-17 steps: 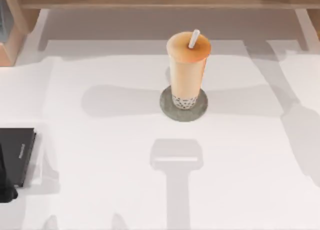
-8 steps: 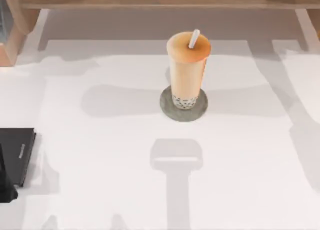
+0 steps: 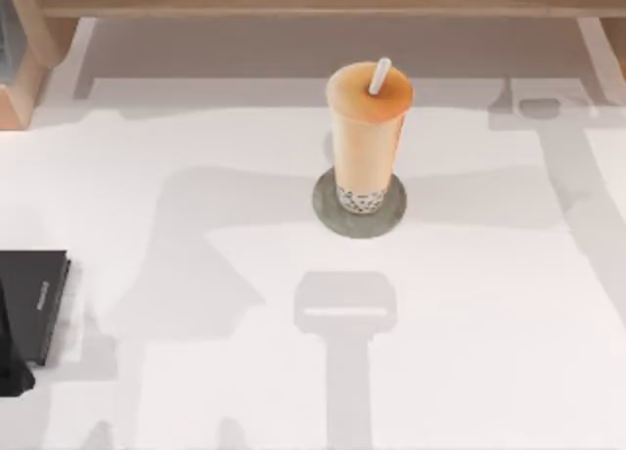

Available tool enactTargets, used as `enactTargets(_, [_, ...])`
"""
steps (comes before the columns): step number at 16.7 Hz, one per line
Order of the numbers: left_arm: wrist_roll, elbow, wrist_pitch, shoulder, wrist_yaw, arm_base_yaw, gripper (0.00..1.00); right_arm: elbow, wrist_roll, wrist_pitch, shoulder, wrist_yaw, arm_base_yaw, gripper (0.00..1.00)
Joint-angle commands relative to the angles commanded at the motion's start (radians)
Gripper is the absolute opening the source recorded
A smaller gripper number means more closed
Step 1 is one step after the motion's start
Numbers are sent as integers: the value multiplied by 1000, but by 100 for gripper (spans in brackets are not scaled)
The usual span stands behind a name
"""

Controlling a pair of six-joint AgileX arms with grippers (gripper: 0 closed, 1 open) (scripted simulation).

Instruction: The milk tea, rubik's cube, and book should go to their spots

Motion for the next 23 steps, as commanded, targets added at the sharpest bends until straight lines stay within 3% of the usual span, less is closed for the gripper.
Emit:
enactTargets(9, [0, 0, 0, 0, 0, 0, 100, -814, -7, -15, -827, -99, -93, 100])
enactTargets(13, [0, 0, 0, 0, 0, 0, 100, -1077, -9, -20, -1095, -132, -123, 100])
enactTargets(21, [0, 0, 0, 0, 0, 0, 100, -1191, -10, -22, -1211, -147, -137, 100])
enactTargets(22, [0, 18, 3, 155, 0, 12, 100, -1191, -10, -22, -1211, -147, -137, 100])
enactTargets(23, [0, 18, 3, 155, 0, 12, 100, -1191, -10, -22, -1211, -147, -137, 100])
